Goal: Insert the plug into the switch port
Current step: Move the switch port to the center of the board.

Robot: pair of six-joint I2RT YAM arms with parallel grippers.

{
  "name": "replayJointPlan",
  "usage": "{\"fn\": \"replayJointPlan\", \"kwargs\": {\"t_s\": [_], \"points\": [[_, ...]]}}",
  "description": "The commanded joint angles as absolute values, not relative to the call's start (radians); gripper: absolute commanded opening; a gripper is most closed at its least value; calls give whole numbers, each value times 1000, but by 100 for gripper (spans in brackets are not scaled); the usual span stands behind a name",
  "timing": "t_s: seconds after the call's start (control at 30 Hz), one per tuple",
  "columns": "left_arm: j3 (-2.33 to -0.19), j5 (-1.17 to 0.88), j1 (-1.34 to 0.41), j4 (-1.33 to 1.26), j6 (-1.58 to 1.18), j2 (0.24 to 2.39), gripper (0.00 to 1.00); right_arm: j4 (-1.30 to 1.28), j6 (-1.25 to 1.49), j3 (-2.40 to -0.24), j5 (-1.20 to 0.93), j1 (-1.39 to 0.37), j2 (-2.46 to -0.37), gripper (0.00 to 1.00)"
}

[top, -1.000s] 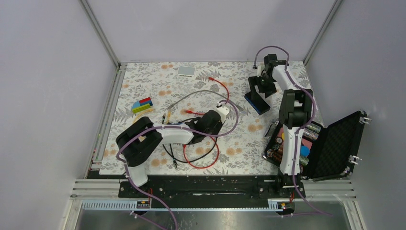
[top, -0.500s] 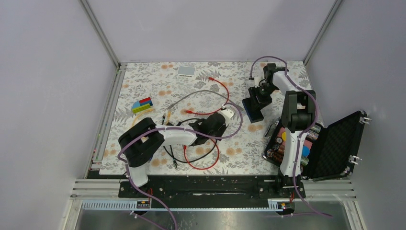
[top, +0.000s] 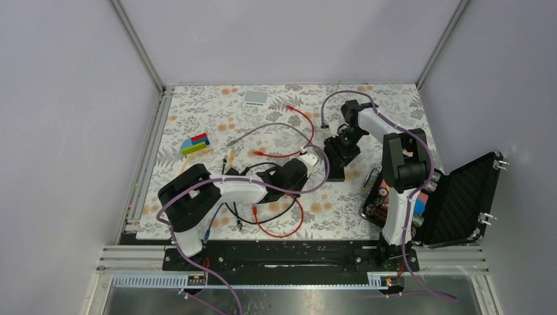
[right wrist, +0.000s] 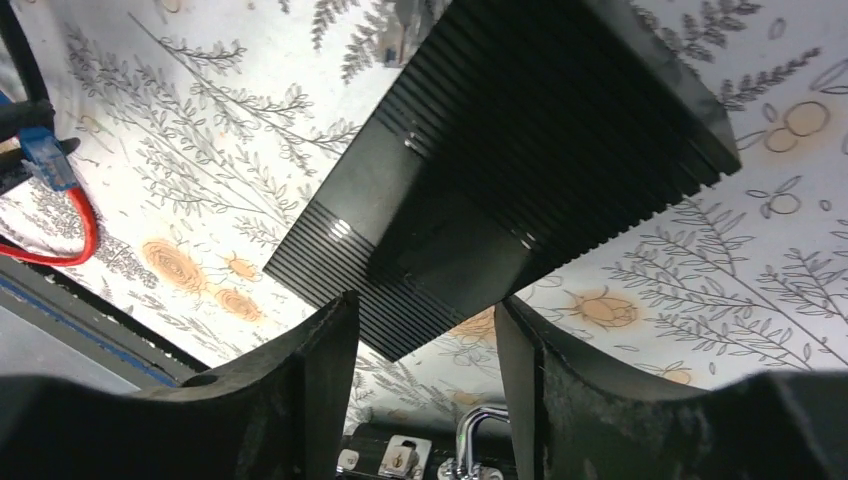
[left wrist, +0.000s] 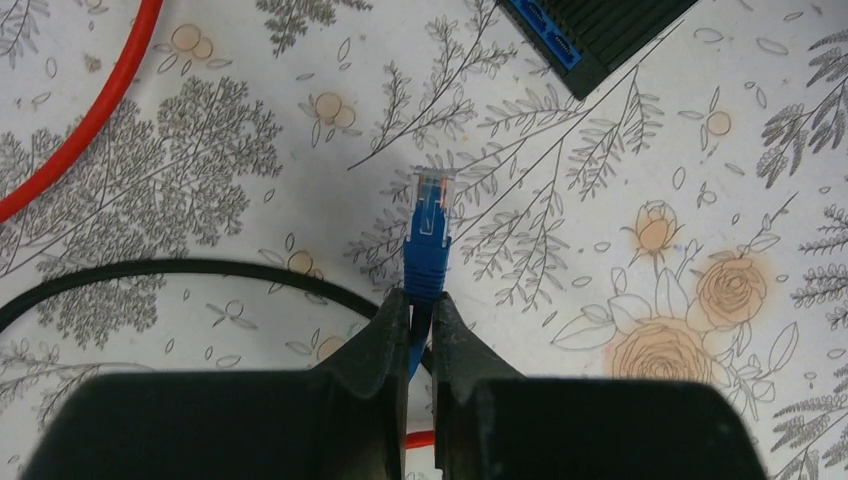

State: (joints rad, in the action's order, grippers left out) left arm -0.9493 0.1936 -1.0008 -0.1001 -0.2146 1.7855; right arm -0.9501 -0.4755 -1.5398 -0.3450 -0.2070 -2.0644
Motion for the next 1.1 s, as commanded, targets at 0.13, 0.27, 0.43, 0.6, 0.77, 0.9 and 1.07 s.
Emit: {"fn": "replayJointPlan", "kwargs": {"t_s": [0.13,0.27,0.43,0.6,0.77,0.9,1.07], "points": [[-876,276,-1006,-116,-294,1679,0,-754,-118,-1486,-300,-229,-1921,77],[-870,294,-1005,-100,-298,1666,0,-637,84,-1482,-202,-229,-1902,85],[-838,294,-1005,-124,-316,1637,0,-672,161,-1576,-174,-236,-1999,99],[-836,281,-1005,-119,-286,1630,0,-715,162,-1634,-116,-258,-2075,97],[-796,262,-1005,-180,-194,1606,0,-722,117,-1634,-119,-270,-2101,86],[-792,289,-982,-224,-31,1591,0,-715,48,-1595,-162,-279,-2083,72],[-903,229,-880,-256,323,1547,0,-682,6,-1502,-181,-280,-2015,56]]}}
